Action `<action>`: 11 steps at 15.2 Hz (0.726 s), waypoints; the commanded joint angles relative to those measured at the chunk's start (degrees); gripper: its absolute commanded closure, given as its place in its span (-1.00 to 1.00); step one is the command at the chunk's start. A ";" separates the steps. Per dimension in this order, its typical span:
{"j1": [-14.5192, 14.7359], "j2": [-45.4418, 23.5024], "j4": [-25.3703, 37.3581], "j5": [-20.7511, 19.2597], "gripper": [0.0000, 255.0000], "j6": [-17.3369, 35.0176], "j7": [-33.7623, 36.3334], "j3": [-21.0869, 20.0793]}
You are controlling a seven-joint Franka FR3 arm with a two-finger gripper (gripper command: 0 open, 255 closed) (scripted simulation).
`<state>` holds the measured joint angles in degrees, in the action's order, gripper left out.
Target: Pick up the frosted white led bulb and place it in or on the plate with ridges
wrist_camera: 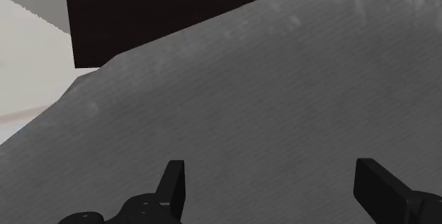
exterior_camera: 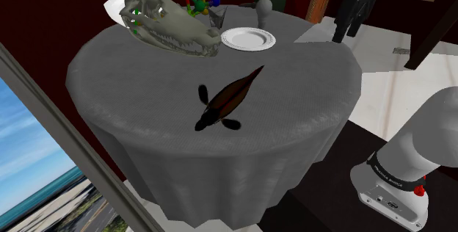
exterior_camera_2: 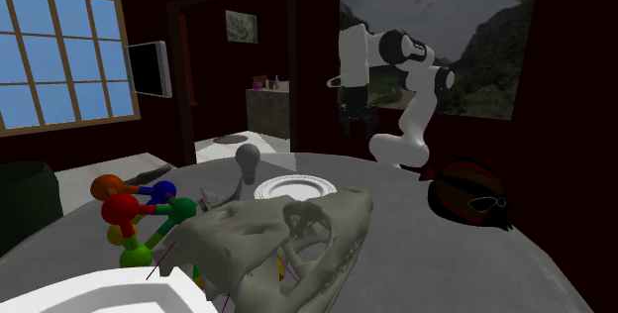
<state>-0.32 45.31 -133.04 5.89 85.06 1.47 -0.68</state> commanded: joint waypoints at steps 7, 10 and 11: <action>-1.53 -12.15 7.78 1.22 -1.00 6.23 2.90 0.43; -2.18 -18.13 12.45 1.79 -1.00 8.48 4.29 0.82; -2.39 -20.11 14.13 1.99 -1.00 9.10 4.75 0.98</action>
<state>-2.42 27.41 -120.87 7.75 93.57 5.89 0.01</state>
